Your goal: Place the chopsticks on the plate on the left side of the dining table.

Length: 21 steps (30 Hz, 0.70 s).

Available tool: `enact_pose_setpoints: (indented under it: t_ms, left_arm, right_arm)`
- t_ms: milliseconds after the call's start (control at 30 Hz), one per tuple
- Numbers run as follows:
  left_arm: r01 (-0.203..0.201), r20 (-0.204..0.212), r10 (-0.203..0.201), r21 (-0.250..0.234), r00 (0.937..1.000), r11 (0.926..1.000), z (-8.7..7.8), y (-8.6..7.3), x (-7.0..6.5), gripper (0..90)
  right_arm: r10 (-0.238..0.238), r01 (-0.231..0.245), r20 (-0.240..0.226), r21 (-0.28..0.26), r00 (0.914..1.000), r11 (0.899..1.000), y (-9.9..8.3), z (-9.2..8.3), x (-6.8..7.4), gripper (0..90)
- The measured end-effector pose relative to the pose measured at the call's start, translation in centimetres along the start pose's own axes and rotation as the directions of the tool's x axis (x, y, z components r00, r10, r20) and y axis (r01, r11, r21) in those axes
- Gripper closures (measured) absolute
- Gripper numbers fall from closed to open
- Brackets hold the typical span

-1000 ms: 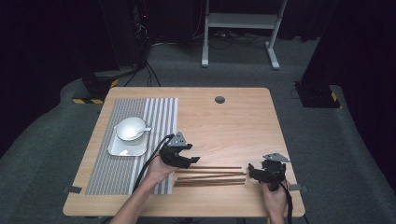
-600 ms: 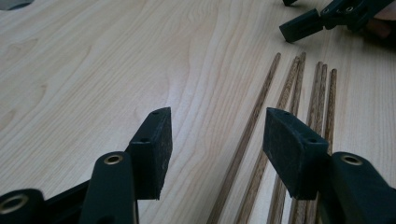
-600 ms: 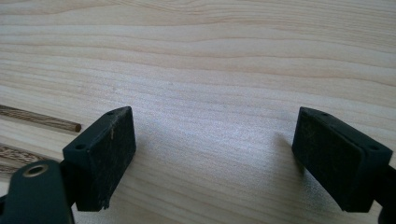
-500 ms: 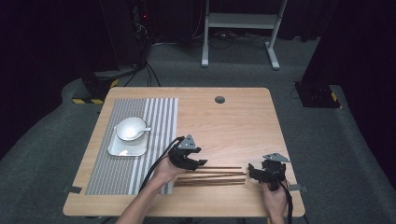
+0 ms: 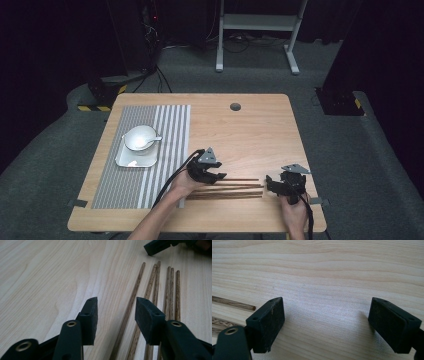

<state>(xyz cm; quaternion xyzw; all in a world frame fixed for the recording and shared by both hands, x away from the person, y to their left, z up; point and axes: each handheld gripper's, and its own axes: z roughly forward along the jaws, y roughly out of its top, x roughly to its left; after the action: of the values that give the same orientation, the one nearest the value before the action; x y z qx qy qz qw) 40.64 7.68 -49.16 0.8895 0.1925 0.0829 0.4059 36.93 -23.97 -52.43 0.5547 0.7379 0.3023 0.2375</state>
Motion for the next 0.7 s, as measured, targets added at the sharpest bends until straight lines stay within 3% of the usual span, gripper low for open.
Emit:
enact_pose_setpoints:
  t_ms: [700]
  left_arm:
    - [-0.046,0.034,0.044,0.075,0.9985,0.9961,2.3,-0.4,-0.5,69.8]
  right_arm:
    - [0.000,0.000,-0.001,0.000,1.0000,1.000,0.0,0.0,0.0,13.2]
